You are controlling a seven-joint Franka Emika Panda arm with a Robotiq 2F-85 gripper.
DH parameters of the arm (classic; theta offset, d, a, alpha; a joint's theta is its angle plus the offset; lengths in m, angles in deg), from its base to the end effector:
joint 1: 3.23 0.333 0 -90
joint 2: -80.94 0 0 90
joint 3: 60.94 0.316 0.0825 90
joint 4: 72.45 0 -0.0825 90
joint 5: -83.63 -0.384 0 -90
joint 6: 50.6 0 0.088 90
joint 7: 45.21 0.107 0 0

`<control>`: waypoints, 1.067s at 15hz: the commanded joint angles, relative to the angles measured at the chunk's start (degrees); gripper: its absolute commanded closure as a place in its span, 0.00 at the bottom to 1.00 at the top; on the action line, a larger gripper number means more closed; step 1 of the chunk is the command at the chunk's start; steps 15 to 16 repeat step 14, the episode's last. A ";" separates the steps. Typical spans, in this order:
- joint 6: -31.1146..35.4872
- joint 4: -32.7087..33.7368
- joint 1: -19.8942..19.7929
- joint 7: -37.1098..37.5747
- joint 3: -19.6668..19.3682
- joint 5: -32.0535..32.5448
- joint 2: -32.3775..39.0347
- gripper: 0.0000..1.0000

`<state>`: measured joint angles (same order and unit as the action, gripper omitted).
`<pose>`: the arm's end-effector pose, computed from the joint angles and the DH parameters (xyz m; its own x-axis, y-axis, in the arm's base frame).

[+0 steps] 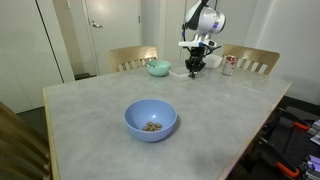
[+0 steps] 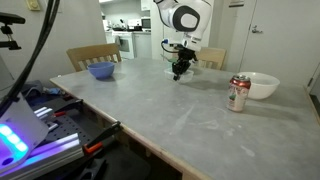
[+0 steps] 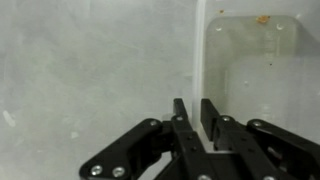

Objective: Move the clear lunchbox to the center

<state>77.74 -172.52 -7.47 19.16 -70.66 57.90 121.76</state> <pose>0.6269 -0.1361 0.1548 -0.0956 -0.9629 -0.2523 -0.9904 0.0666 0.1210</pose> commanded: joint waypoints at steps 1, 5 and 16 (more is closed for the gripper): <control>0.30 -2.29 -1.30 -3.31 1.21 1.91 -0.69 0.46; -3.59 -1.96 0.38 -6.24 -0.58 9.63 -2.91 0.18; -17.32 6.13 0.75 -17.25 1.39 19.49 -6.48 0.00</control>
